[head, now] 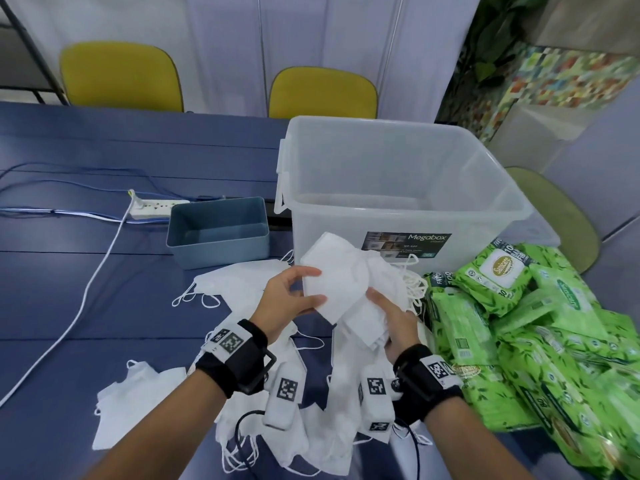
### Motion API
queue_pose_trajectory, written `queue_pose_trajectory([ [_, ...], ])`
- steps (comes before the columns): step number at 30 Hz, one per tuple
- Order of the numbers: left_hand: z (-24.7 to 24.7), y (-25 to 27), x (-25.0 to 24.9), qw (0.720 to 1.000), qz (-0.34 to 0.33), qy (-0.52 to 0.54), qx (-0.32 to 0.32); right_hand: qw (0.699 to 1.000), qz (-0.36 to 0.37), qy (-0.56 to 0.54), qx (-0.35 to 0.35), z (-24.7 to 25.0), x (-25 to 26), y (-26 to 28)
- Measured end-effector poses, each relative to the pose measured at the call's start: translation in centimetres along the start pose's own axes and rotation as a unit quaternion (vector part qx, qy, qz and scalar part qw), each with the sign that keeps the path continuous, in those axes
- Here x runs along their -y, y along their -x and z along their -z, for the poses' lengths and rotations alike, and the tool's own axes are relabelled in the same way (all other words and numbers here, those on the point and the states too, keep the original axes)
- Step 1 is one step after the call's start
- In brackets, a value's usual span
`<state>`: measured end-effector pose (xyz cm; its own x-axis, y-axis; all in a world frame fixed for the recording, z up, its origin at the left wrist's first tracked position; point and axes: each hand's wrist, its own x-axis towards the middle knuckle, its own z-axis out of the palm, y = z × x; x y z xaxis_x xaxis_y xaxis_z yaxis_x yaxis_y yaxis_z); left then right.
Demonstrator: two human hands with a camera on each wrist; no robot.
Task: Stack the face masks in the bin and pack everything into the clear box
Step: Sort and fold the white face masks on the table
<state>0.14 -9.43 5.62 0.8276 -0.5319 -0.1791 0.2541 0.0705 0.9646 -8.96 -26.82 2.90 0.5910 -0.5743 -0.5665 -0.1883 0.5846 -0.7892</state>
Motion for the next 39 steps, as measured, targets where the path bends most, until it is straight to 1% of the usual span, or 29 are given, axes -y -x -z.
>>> queue_pose_trajectory([
  [3, -1.0, 0.3, 0.1, 1.0, -0.006, -0.021, -0.001, 1.0, -0.002, 0.017, -0.001, -0.5, -0.3, 0.0],
  [6, -1.7, 0.4, 0.6, 0.997, -0.029, -0.072, -0.028, 0.999, -0.02, 0.041, -0.008, -1.3, -0.6, 0.0],
  [8, -1.9, 0.4, 1.2, 0.995, -0.037, -0.079, -0.041, 0.998, -0.028, 0.052, -0.014, -1.8, -0.9, 0.1],
  [11, -2.0, 0.6, 1.5, 0.993, -0.028, -0.106, -0.05, 0.998, -0.036, 0.048, -0.025, -2.3, -1.5, 0.2],
  [13, -1.6, 0.3, 1.9, 0.988, -0.012, -0.135, -0.072, 0.998, -0.04, 0.052, -0.019, -2.3, -1.8, 0.2],
  [14, -1.4, 0.2, 2.1, 0.986, -0.004, -0.145, -0.08, 0.998, -0.043, 0.055, -0.009, -2.3, -1.8, 0.4],
  [16, -1.2, 0.3, 2.2, 0.988, 0.033, -0.135, -0.072, 0.997, -0.04, 0.066, 0.018, -2.2, -1.9, 0.5],
  [18, -1.2, 0.3, 2.5, 0.991, 0.097, -0.078, -0.055, 0.996, -0.035, 0.067, 0.051, -2.2, -2.0, 0.7],
  [20, -1.5, 0.8, 2.5, 0.99, 0.135, -0.012, -0.038, 0.992, -0.038, 0.04, 0.115, -2.0, -2.2, 0.7],
  [21, -1.4, 0.8, 2.5, 0.989, 0.142, -0.001, -0.038, 0.987, -0.044, 0.013, 0.153, -1.9, -2.1, 0.8],
  [23, -1.3, 0.7, 2.9, 0.99, 0.133, 0.0, -0.053, 0.973, -0.058, -0.035, 0.222, -1.4, -1.9, 0.8],
  [24, -1.2, 0.7, 3.0, 0.99, 0.126, -0.006, -0.061, 0.967, -0.063, -0.031, 0.244, -1.2, -1.6, 1.0],
  [26, -1.5, 0.7, 3.1, 0.99, 0.112, -0.046, -0.067, 0.963, -0.057, 0.007, 0.263, -1.2, -1.6, 1.2],
  [28, -1.8, 0.4, 3.7, 0.988, 0.095, -0.111, -0.057, 0.969, -0.038, 0.047, 0.239, -1.4, -1.8, 1.1],
  [30, -1.9, 0.2, 4.1, 0.984, 0.078, -0.15, -0.049, 0.976, -0.026, 0.063, 0.206, -1.5, -2.2, 0.8],
  [32, -1.9, 0.0, 4.5, 0.982, 0.077, -0.17, -0.034, 0.983, -0.021, 0.066, 0.168, -1.4, -2.2, 0.7],
  [34, -1.9, 0.0, 5.0, 0.984, 0.066, -0.164, -0.018, 0.987, -0.016, 0.063, 0.144, -1.1, -1.7, 0.5],
  [35, -1.9, 0.3, 5.2, 0.985, 0.077, -0.155, -0.01, 0.989, -0.005, 0.051, 0.137, -0.7, -1.3, 0.3],
  [37, -2.1, 1.1, 6.2, 0.978, 0.133, -0.163, 0.015, 0.992, 0.024, 0.022, 0.121, 0.2, -0.1, -0.1],
  [38, -2.2, 1.5, 7.1, 0.968, 0.159, -0.191, 0.032, 0.994, 0.037, 0.007, 0.106, 0.9, 0.6, -0.4],
  [39, -2.4, 1.9, 7.9, 0.952, 0.181, -0.24, 0.05, 0.995, 0.047, -0.007, 0.092, 1.7, 1.4, -0.6],
])
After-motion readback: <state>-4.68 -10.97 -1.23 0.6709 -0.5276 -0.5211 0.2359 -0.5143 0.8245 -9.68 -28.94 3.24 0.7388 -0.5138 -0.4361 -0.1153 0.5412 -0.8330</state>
